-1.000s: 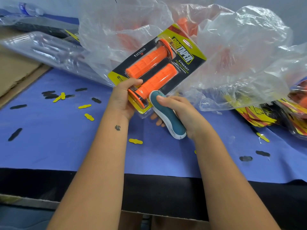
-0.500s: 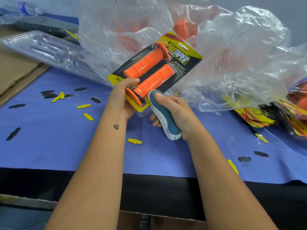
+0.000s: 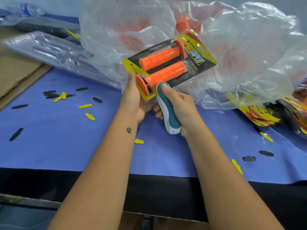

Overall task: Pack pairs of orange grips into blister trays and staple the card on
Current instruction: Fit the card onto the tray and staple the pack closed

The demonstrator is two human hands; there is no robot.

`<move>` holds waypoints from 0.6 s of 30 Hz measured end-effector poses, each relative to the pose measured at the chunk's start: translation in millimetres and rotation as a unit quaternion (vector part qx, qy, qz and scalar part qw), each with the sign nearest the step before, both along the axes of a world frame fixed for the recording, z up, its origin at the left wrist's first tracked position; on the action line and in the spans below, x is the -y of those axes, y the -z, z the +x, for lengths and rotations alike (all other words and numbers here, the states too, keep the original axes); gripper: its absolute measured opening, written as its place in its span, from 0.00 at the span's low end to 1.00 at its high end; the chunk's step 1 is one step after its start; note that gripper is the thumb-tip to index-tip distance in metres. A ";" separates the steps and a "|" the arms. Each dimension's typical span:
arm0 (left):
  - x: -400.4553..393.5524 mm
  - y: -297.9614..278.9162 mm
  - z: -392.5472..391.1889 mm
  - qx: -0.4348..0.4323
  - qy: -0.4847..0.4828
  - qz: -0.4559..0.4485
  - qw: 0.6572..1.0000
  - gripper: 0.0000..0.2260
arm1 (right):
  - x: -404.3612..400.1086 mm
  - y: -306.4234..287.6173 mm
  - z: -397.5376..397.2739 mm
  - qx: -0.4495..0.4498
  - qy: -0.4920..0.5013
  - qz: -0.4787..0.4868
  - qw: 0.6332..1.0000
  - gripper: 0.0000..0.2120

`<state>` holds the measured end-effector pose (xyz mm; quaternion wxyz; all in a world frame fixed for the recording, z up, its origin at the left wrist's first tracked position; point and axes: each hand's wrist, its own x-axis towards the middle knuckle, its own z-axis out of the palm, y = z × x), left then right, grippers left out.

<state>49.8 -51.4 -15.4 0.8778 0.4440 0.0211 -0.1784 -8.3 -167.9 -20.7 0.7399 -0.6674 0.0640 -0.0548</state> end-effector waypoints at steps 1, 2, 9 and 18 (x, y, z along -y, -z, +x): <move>0.2 0.1 -0.6 -0.004 0.012 0.037 0.999 0.31 | -0.4 0.0 0.6 -0.004 0.002 -0.001 1.000 0.21; 0.6 0.0 -1.3 0.000 0.011 0.075 0.997 0.30 | -0.7 0.2 1.1 -0.007 0.003 -0.003 1.000 0.21; 0.8 -0.1 -6.0 0.095 -0.035 0.104 0.989 0.11 | 0.1 0.0 2.3 -0.007 -0.010 -0.006 1.000 0.22; -1.0 3.4 -4.5 0.090 -0.006 0.094 0.991 0.05 | 4.2 -2.9 1.4 -0.029 -0.027 -0.041 0.998 0.24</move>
